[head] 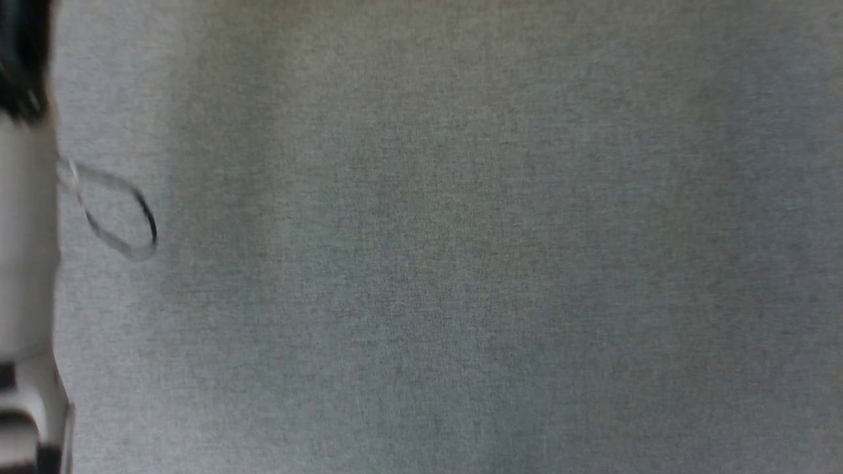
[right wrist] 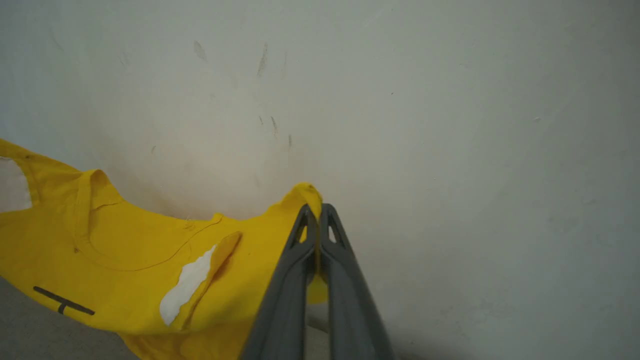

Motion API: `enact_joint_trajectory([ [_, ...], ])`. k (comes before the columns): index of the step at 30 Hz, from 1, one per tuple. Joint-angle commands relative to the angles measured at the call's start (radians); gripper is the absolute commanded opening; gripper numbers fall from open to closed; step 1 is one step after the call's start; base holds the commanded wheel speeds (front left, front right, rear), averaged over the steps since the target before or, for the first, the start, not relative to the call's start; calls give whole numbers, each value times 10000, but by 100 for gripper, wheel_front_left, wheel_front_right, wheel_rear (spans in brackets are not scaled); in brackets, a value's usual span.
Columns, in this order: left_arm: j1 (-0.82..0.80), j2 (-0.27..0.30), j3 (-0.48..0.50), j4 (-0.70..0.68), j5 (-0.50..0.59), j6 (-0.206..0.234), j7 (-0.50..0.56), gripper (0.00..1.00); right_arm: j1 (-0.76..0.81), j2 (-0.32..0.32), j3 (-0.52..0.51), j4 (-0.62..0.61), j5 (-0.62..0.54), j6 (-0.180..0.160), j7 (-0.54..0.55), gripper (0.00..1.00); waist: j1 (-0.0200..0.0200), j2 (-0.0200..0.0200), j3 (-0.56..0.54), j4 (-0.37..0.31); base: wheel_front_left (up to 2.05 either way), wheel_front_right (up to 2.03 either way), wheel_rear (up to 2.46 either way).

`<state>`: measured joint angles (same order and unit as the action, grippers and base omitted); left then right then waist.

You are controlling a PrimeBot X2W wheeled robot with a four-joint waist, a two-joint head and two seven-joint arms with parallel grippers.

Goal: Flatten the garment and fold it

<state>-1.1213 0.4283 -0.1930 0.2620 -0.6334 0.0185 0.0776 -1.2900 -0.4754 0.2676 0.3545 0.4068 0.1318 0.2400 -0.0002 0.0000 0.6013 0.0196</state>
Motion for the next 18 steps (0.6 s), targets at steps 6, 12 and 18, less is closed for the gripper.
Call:
enact_joint_trajectory([
  [6, 3372, 212, 72, -2028, -488, 281, 203, 0, 3411, -140, -857, -1918, 771, -11, 340, 0, 2, 0, -1593, -32, 0, 0, 0],
  [12, 6914, 518, -191, -3924, -678, 519, 441, 0, 7089, 468, -1860, -3686, 1026, -11, 614, 0, 2, 0, -2713, -63, 0, 0, 0],
  [18, 10040, 744, -503, -4961, -898, 1018, 876, 0, 10165, 1263, -2307, -5056, 954, -11, 893, 0, 2, 0, -3632, -186, 0, 0, 0],
])
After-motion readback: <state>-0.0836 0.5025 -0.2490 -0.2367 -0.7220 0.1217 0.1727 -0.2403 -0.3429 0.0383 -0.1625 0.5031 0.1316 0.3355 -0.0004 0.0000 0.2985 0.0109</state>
